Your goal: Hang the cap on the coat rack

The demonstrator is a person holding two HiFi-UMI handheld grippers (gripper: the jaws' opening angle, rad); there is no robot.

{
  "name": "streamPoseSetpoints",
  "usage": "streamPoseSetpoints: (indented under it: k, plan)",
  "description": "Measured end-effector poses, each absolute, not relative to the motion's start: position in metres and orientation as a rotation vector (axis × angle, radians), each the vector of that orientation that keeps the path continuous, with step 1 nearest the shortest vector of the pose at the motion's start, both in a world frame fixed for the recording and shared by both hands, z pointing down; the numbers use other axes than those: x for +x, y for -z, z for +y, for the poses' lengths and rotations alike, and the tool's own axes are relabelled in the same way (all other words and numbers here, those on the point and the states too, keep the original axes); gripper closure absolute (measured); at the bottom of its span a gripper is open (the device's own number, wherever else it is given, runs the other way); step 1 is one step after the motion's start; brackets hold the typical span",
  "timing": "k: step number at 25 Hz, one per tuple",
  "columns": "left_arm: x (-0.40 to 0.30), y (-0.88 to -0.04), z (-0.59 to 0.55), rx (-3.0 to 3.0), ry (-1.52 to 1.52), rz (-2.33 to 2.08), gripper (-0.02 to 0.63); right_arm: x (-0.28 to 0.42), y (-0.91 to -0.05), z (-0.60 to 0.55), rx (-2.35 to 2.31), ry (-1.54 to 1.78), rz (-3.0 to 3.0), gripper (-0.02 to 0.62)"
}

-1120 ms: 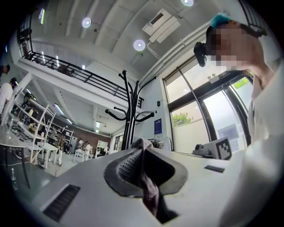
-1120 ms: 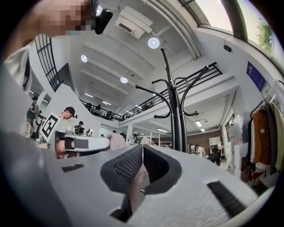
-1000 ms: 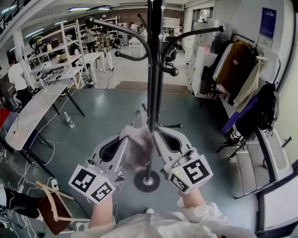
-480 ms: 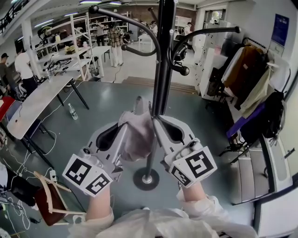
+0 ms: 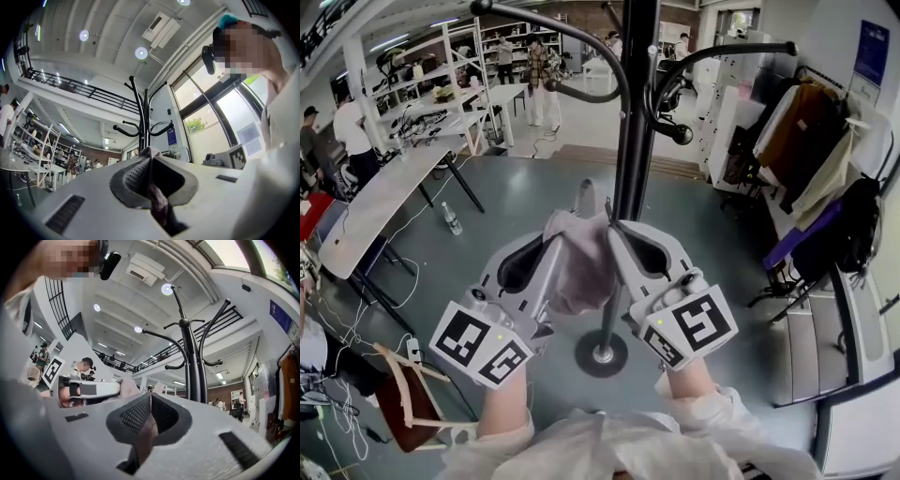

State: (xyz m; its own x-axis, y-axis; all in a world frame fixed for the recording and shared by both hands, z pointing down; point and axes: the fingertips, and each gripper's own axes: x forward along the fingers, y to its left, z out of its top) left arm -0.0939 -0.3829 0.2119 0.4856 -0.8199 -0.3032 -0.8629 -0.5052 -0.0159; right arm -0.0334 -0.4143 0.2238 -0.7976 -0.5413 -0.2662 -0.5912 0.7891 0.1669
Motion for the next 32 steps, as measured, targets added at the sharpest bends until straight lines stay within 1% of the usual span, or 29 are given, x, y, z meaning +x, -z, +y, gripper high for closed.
streamPoseSetpoints:
  k: [20,32]
  plan:
    - [-0.120,-0.186,-0.382,-2.559,-0.394,1.411,0.578,-0.062,-0.199,-0.412,-0.929,-0.396,2.750,0.591]
    - [-0.133,-0.158,-0.381,-2.491,-0.398,1.382,0.578,-0.075,-0.170,-0.409,-0.906,-0.499,2.721,0.591]
